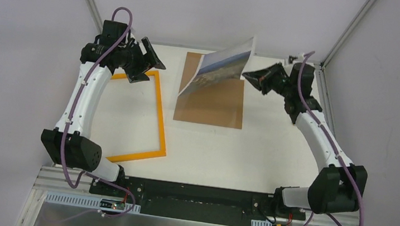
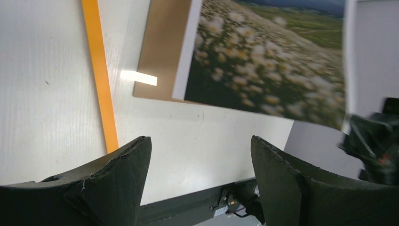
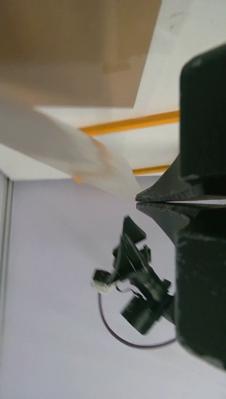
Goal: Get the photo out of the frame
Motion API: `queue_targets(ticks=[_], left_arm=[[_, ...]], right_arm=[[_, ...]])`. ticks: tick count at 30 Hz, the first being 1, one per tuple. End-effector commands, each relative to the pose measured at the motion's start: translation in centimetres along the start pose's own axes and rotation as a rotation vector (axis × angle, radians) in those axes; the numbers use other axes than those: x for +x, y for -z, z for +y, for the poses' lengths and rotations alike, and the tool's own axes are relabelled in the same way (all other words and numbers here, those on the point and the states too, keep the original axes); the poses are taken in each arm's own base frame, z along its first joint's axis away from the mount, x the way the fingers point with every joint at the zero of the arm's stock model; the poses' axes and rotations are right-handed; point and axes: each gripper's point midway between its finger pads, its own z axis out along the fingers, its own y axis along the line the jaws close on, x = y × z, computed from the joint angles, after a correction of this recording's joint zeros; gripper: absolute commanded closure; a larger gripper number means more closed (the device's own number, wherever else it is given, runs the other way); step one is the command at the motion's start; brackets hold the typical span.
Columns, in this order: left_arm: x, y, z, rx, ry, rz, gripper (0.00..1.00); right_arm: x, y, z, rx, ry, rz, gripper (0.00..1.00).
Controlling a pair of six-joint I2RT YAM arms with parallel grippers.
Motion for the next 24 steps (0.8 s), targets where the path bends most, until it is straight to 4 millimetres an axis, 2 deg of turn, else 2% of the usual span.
queue_targets(ticks=[1,3,6,10,16,24], left_arm=[[2.3,1.8,0.8,-0.007,-0.001,0.022,0.21],[3.4,1.9,1.0,-0.003,0.007,0.041,0.21],[5.1,2.0,1.6,-0.007,0.015,0.068,0.21],[7.1,2.1,2.1,-0.007,0.026,0.105,0.21],[9.2,2.5,2.8,-0.009,0.026,0.128,0.21],[10.4,3.0,3.7,-0.02,0.029,0.133,0.21]], right_arm=[[-0.4,1.3,-6.5,0.011,-0.099,-0.036,1.0],[0.4,1.3,-11.3,0.088,-0.123,-0.019,1.0],[1.8,0.6,-16.9,0.172,-0.145,0.015,1.0],[3.1,-0.8,-21.5,0.228,-0.176,0.086,1.0],[4.9,-1.8,-23.8,0.242,-0.156,0.24,1.0],[6.3,-1.1,-26.0,0.328,-0.121,0.333,1.0]])
